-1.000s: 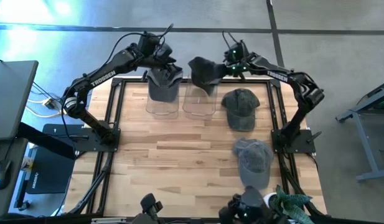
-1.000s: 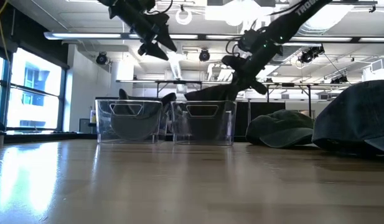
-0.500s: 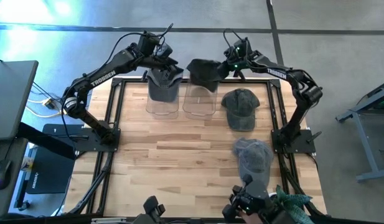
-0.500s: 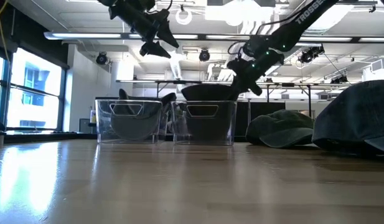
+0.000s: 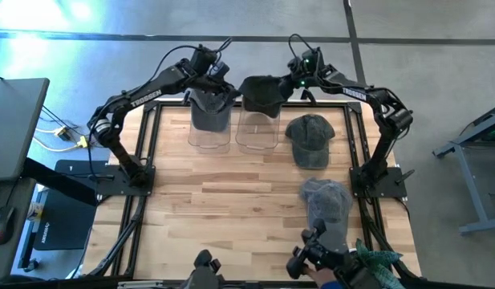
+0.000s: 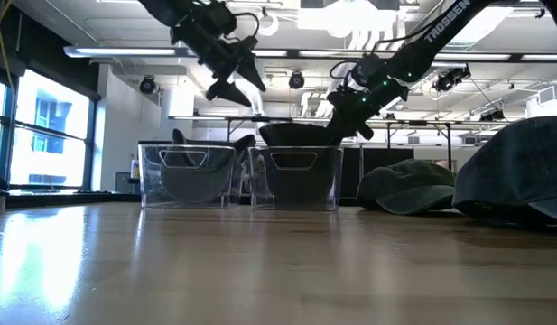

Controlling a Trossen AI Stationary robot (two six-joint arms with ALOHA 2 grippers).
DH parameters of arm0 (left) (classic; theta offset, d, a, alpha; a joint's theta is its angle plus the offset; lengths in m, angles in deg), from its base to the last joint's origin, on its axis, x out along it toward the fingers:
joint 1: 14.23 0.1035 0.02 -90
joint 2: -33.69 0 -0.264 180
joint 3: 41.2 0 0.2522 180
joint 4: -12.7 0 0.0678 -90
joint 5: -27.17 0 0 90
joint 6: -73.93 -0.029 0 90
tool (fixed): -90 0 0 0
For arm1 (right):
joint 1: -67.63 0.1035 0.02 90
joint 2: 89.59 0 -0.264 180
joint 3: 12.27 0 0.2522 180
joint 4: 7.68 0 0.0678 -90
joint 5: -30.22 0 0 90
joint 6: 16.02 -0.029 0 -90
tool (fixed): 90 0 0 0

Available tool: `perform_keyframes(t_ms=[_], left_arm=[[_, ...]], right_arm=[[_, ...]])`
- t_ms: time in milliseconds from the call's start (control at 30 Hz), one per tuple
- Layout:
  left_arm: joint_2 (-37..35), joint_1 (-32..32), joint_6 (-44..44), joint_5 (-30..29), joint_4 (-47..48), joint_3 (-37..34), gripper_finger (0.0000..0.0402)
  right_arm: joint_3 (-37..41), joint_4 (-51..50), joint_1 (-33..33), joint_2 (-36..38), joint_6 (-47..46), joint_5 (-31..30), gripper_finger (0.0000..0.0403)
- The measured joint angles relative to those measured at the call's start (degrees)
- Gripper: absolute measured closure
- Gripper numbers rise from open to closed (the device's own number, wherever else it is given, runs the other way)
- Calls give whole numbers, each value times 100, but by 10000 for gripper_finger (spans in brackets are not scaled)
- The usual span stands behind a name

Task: Pick & Place hat
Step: Adjust the black cap

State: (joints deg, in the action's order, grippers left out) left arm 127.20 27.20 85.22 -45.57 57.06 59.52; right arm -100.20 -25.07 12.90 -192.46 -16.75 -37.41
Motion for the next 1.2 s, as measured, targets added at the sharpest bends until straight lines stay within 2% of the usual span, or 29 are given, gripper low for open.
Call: perform_keyframes(t_ms=[200, 400, 800, 1033, 1200], left_arm=[[189, -109, 352, 46, -421, -4, 110], [243, -96, 548, 31, -833, -2, 110], [235, -94, 591, -98, -980, 0, 110], [235, -94, 586, -89, -966, 0, 110], [235, -94, 573, 73, -947, 0, 110]], right_arm=[[0, -6, -56, 0, -785, -45, 252], [0, 124, -52, -24, -1081, -537, 221], [0, 710, 1, -149, -1402, -882, 207], [0, 647, 12, -149, -1152, -781, 205], [0, 833, -35, -148, -1387, -169, 181]])
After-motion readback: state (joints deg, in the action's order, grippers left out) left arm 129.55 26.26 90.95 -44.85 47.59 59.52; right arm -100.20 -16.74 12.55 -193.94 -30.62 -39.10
